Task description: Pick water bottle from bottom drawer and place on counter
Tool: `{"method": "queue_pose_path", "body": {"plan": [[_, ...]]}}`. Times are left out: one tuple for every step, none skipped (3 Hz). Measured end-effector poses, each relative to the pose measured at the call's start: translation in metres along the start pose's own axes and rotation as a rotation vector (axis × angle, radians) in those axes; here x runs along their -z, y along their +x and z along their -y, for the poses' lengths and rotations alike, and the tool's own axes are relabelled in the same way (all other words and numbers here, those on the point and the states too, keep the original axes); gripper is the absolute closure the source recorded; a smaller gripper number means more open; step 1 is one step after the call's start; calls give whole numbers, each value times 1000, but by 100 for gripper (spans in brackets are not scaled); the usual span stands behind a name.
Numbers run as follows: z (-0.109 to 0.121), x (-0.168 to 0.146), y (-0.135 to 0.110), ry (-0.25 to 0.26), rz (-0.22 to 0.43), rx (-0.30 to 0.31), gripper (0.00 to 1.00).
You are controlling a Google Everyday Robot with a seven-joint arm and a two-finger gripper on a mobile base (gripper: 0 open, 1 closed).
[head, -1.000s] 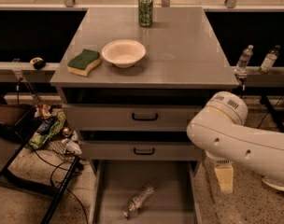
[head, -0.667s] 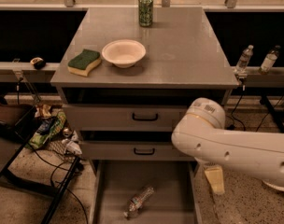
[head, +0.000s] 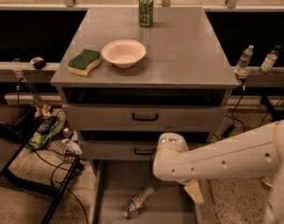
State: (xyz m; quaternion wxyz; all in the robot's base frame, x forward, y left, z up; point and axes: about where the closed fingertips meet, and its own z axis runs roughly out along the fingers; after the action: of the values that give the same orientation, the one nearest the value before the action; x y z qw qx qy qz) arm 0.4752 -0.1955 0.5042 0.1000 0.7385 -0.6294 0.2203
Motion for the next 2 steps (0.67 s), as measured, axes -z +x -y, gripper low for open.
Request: {"method": "queue_pose_path", "body": {"plan": [[3, -46, -42, 44, 33, 92, 0], [10, -79, -74, 20, 65, 142, 0]]}}
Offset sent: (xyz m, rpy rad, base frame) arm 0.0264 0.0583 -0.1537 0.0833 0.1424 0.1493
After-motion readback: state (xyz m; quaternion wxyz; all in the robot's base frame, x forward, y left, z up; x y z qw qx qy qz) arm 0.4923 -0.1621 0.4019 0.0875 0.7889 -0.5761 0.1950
